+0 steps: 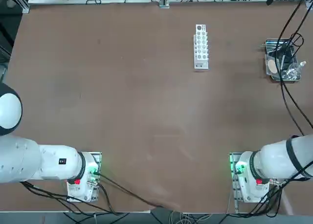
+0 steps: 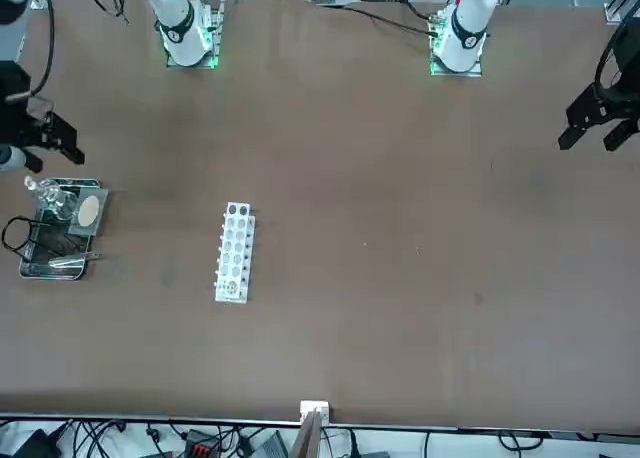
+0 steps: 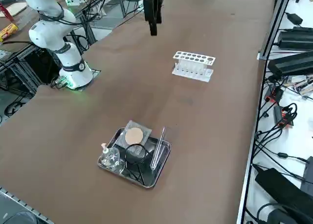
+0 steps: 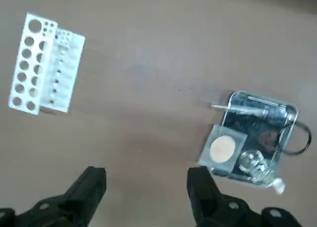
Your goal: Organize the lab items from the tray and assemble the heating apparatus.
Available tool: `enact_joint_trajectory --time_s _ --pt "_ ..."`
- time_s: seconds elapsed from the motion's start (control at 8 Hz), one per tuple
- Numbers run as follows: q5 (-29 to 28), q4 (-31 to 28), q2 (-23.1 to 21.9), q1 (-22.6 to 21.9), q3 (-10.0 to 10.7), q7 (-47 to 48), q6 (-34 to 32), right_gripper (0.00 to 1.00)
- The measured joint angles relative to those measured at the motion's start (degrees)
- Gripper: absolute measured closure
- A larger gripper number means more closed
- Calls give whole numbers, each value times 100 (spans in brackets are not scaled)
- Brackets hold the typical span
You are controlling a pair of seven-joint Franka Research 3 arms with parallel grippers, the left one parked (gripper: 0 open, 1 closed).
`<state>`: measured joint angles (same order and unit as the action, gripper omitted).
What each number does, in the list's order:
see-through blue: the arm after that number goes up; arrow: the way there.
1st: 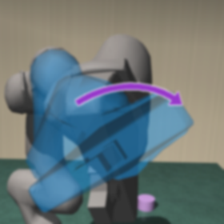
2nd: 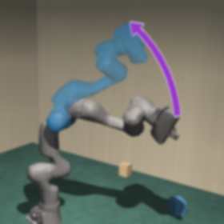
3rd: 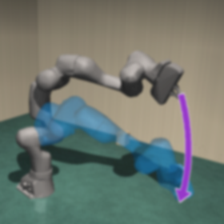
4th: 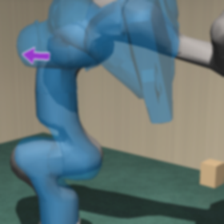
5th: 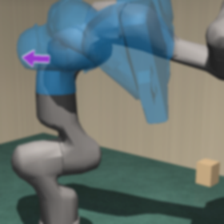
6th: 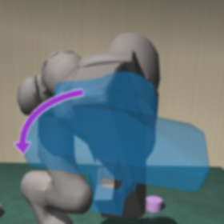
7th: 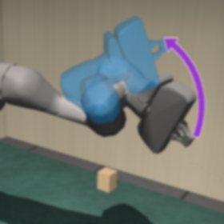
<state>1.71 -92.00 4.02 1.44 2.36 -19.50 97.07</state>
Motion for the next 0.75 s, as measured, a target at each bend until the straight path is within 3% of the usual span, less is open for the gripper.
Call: enact_joint_trajectory --time_s 0.5,0.75 --pt "-9 -58 847 613 20 -2803 1057 0" --pt "-360 -66 1312 1076 27 -4526 1543 0"
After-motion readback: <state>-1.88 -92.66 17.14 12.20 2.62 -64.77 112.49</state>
